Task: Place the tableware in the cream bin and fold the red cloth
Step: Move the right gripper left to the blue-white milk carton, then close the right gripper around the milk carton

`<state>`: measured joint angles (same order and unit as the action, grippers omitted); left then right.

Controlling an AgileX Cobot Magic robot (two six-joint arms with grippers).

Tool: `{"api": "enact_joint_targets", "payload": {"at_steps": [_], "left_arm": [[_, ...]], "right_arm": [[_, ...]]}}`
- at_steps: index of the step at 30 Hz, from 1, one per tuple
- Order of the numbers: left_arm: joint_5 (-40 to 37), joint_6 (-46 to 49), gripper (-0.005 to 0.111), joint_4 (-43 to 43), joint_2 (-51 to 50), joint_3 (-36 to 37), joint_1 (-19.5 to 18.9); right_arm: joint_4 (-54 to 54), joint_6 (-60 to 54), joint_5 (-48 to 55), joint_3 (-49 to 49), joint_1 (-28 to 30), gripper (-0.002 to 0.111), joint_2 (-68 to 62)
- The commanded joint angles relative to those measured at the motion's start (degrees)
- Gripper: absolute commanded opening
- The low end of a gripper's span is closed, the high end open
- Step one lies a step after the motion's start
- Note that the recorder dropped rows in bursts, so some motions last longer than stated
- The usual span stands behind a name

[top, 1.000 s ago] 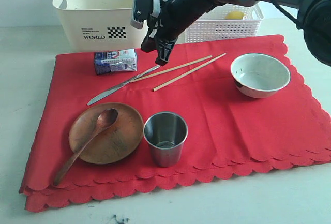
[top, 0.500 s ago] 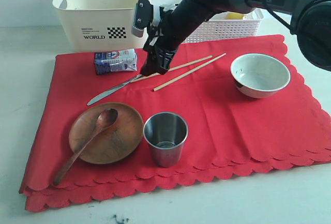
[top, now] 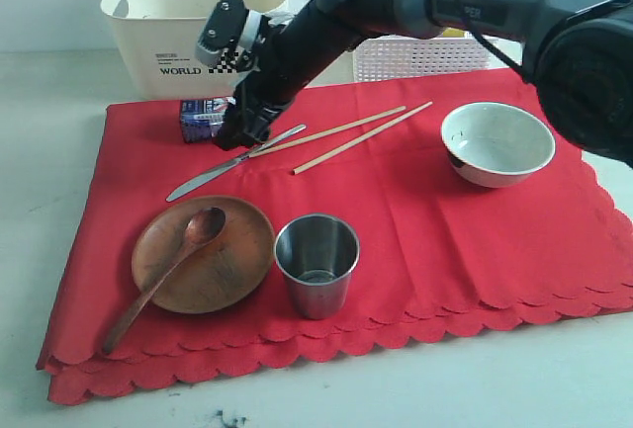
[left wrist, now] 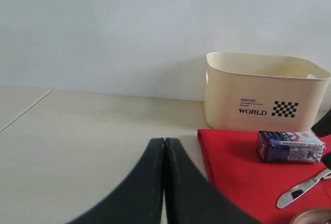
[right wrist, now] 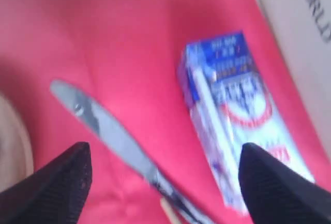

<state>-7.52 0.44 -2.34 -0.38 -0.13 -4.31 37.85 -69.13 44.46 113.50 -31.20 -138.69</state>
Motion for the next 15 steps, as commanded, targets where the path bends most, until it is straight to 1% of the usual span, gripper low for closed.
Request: {"api": "enact_joint_targets", "payload": {"at_steps": [1,4,11,15], "left_arm": [[0.2,0.0,0.002,0.0,0.4,0.1,0.4],[0.2,0.0,0.002,0.0,0.4,0.1,0.4],[0.2,0.0,0.002,0.0,0.4,0.1,0.4],[0.2,0.0,0.002,0.0,0.4,0.1,0.4]], "right_arm": [[-1.5,7.0,-9.2,0.6,-3.0,0.078,0.7],[-2.1,9.4,-13.0,0.6,-3.8,0.082,0.6],[-4.8,10.9,-14.7,0.6,-4.1,0.095,-1.5],[-5.6,15.7,-20.5,0.6,-4.1,0.101,-2.1]]}}
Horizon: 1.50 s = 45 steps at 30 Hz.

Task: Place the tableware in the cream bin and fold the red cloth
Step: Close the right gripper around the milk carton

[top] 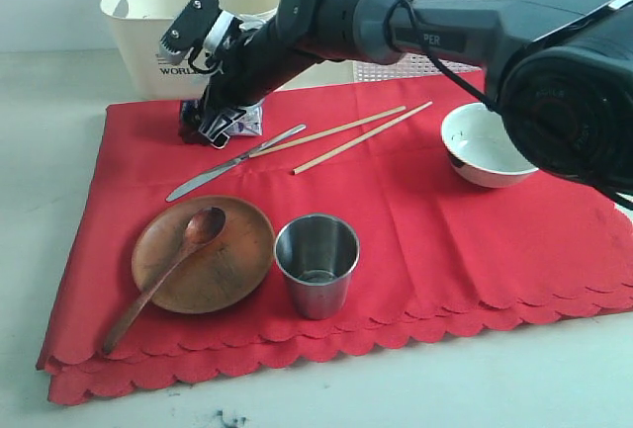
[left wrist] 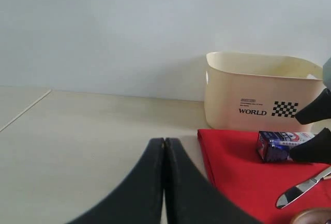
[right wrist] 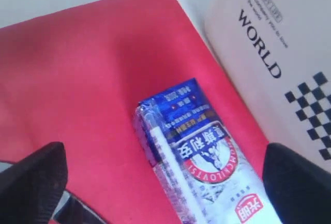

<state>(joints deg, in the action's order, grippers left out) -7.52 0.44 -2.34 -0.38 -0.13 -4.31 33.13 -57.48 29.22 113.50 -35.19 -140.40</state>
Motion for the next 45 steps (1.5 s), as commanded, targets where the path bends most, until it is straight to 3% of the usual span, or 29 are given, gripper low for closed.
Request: {"api": "enact_joint_targets", "payload": {"at_steps": [1,16,22,29,35,40,45], "left_arm": [[0.2,0.0,0.002,0.0,0.4,0.1,0.4],[0.2,0.0,0.002,0.0,0.4,0.1,0.4],[0.2,0.0,0.002,0.0,0.4,0.1,0.4],[0.2,0.0,0.002,0.0,0.4,0.1,0.4],[0.2,0.0,0.002,0.0,0.4,0.1,0.4],[0.2,0.0,0.002,0.0,0.4,0.1,0.4],[0.2,0.0,0.002,0.0,0.4,0.1,0.4]], "right_arm": [[-0.8,4.2,-6.1,0.6,-0.1,0.101,-0.4],[-5.5,4.3,-1.6,0.7,-0.1,0.101,0.0],[-6.3,14.7,-1.2,0.7,-0.1,0.101,1.5],[-7.2,17.3,1.4,0.7,-0.3,0.101,3.6],[-19.2,23.7,0.5,0.7,-3.8,0.101,3.6],[-34.5,37.2,-5.5,0.7,-6.8,0.101,3.6],[-36.6,42.3,-2.4,5.1,-5.7,0.101,1.4]]}}
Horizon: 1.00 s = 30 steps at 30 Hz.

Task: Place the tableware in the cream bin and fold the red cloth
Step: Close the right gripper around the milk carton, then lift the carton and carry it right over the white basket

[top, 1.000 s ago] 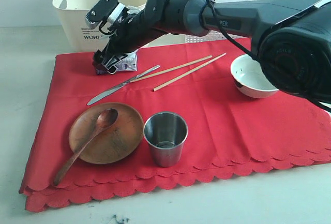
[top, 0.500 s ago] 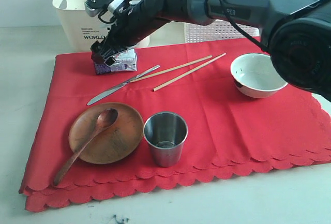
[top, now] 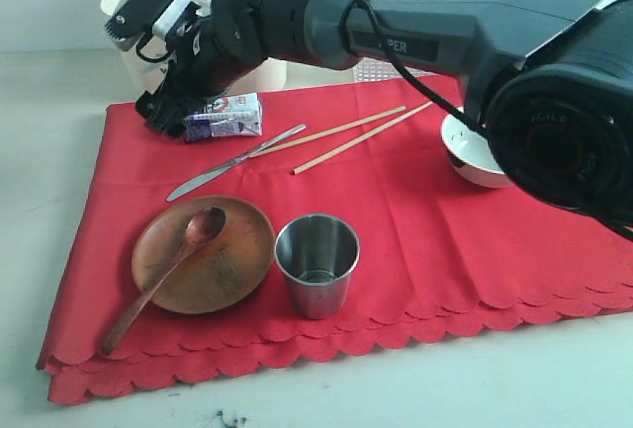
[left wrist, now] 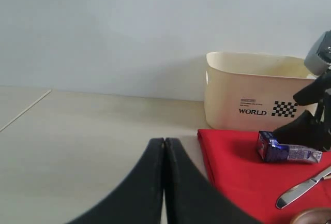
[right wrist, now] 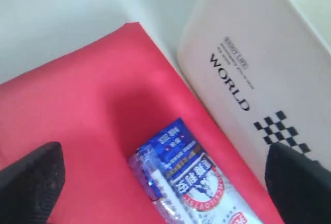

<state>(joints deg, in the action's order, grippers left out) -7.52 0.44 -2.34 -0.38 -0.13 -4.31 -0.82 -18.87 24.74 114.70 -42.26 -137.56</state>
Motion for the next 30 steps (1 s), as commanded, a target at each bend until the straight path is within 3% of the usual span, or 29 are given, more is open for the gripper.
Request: {"api": "enact_joint_targets", "payload": {"at_steps": [1,9,17,19,21,22,25,26,30], "left_arm": [[0.2,0.0,0.002,0.0,0.4,0.1,0.4],[0.2,0.0,0.002,0.0,0.4,0.1,0.4],[0.2,0.0,0.002,0.0,0.4,0.1,0.4],[0.2,0.0,0.002,0.0,0.4,0.1,0.4],[0.2,0.0,0.002,0.0,0.4,0.1,0.4],[0.2,0.0,0.002,0.0,0.4,0.1,0.4],[0.2,0.0,0.002,0.0,0.4,0.1,0.4],[0.2,0.0,0.002,0.0,0.4,0.1,0.4],[0.2,0.1,0.002,0.0,0.4,0.1,0.4]], "right_arm": [[-2.6,3.6,4.1,5.7,1.6,0.101,-2.5],[-5.8,3.5,17.3,20.8,1.7,0.101,-13.4],[-5.8,-2.7,20.4,24.4,1.7,0.098,-17.2],[-5.7,-4.3,22.2,24.4,1.7,0.087,-17.0],[-5.3,-5.4,22.8,24.4,1.6,0.066,-16.4],[-5.3,-5.4,22.8,24.4,1.6,0.047,-15.9],[-5.3,-5.2,23.4,24.4,1.6,0.017,-15.1],[-5.3,-4.0,23.8,24.4,1.6,0.002,-14.5],[-4.0,-0.8,24.9,24.4,1.6,0.000,-11.9]]}}
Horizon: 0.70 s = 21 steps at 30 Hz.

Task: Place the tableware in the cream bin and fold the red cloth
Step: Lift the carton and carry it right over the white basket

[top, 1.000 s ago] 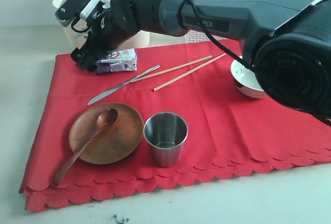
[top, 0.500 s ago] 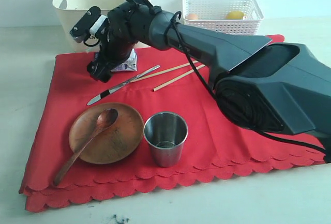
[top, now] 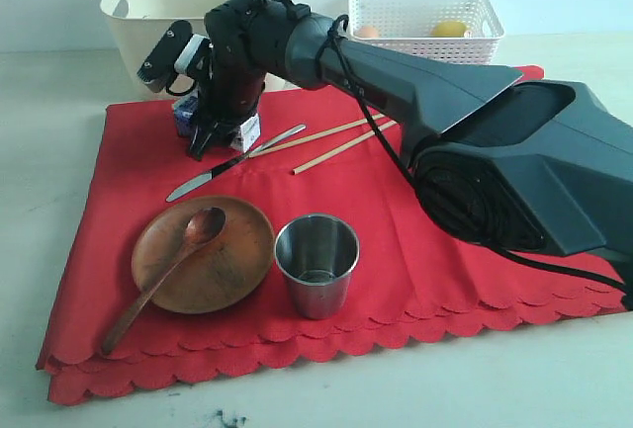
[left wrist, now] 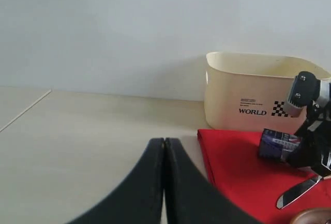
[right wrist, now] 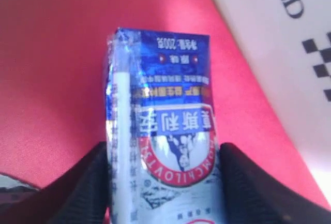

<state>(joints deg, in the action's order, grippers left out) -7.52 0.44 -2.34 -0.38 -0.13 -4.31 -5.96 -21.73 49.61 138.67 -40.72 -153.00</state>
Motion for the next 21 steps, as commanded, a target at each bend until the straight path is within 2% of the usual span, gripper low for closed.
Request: {"api": "enact_joint_targets", "payload": {"at_steps": [1,5,21], "left_arm": [[0.2,0.1,0.002,0.0,0.4,0.1,0.4],[0.2,0.1,0.002,0.0,0.4,0.1,0.4],[0.2,0.2,0.002,0.0,0.4,0.1,0.4]], "right_arm": [[1.5,2.7,0.5,0.4,0.1,0.000,4.1],[4.1,2.3,6.1,0.4,0.1,0.000,6.5],[10.0,2.0,13.7,0.4,1.8,0.000,10.9]]}}
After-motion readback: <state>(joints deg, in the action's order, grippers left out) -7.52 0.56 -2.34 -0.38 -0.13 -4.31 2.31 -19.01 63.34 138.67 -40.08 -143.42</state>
